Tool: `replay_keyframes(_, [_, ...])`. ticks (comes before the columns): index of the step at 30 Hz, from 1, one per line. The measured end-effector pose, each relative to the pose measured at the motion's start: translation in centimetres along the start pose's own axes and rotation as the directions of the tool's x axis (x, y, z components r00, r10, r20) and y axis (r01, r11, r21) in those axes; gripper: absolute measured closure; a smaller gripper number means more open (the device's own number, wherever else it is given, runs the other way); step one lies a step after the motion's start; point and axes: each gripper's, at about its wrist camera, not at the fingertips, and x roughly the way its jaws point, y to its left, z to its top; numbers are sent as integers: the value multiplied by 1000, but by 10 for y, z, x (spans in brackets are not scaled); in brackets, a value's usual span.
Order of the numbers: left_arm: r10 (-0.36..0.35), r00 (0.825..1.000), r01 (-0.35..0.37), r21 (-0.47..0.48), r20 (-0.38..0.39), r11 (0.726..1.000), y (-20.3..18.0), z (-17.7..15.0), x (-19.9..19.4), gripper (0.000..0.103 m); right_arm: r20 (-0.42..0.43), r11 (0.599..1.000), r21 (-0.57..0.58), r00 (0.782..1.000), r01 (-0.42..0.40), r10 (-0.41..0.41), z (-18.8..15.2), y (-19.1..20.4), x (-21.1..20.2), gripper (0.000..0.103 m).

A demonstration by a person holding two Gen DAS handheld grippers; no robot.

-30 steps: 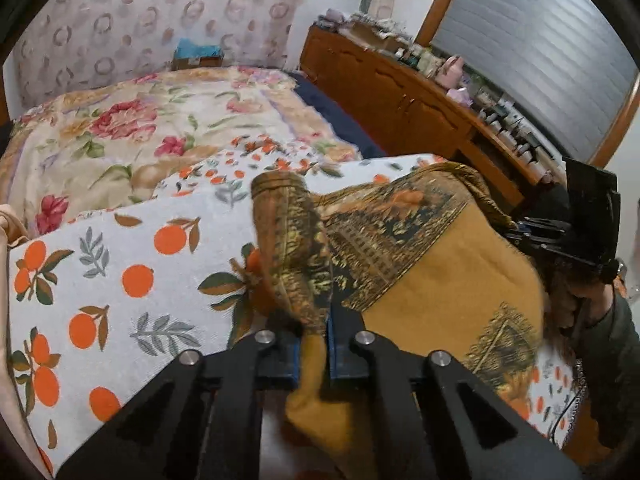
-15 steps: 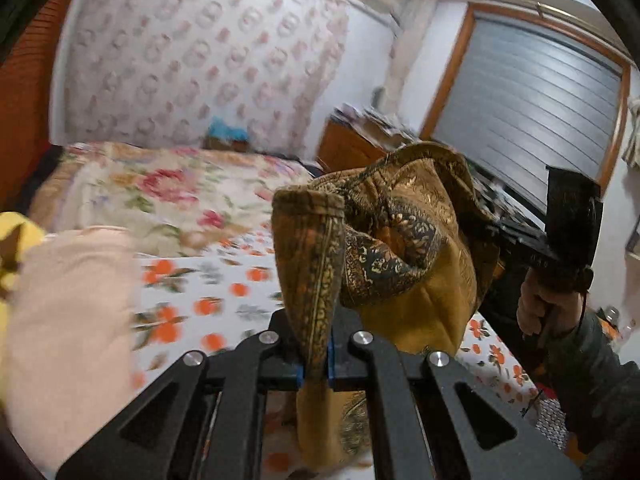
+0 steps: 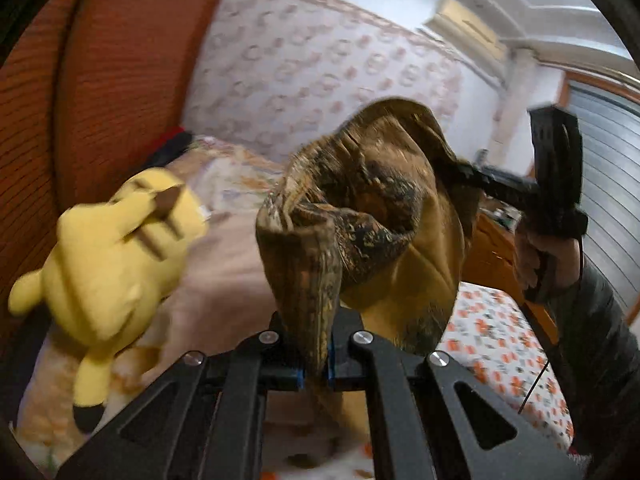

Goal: Fold small clothes

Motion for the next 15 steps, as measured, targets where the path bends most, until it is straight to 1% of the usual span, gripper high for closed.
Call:
replay_keyframes(2, [32, 999, -32, -27, -10, 999, 19, -6, 7, 100, -27, 999, -42, 1000, -10, 9, 14, 14, 36, 99])
replay_keyframes(5, [68, 997, -69, -35, -26, 997, 26, -15, 17, 100, -67, 996, -85, 998, -27, 21, 26, 29, 89, 99])
replay_keyframes(7, [92, 995, -93, -26, -29, 995, 31, -20, 18, 100, -96, 995, -92, 995, -26, 17, 26, 34, 120, 99])
replay_keyframes(11, [119, 992, -120, -19, -33, 993, 41, -24, 15, 99, -121, 997, -69, 993, -20, 12, 18, 38, 161, 98])
replay_keyframes(13, [118, 992, -119, -20, -46, 993, 42, -23, 16, 99, -147, 999, -49, 989, -10, 2, 11, 39, 175, 97])
replay_keyframes(15, [125, 990, -125, -7, -64, 992, 41, -24, 17, 96, -184, 1000, -22, 983, 0, -4, 4, 33, 185, 95])
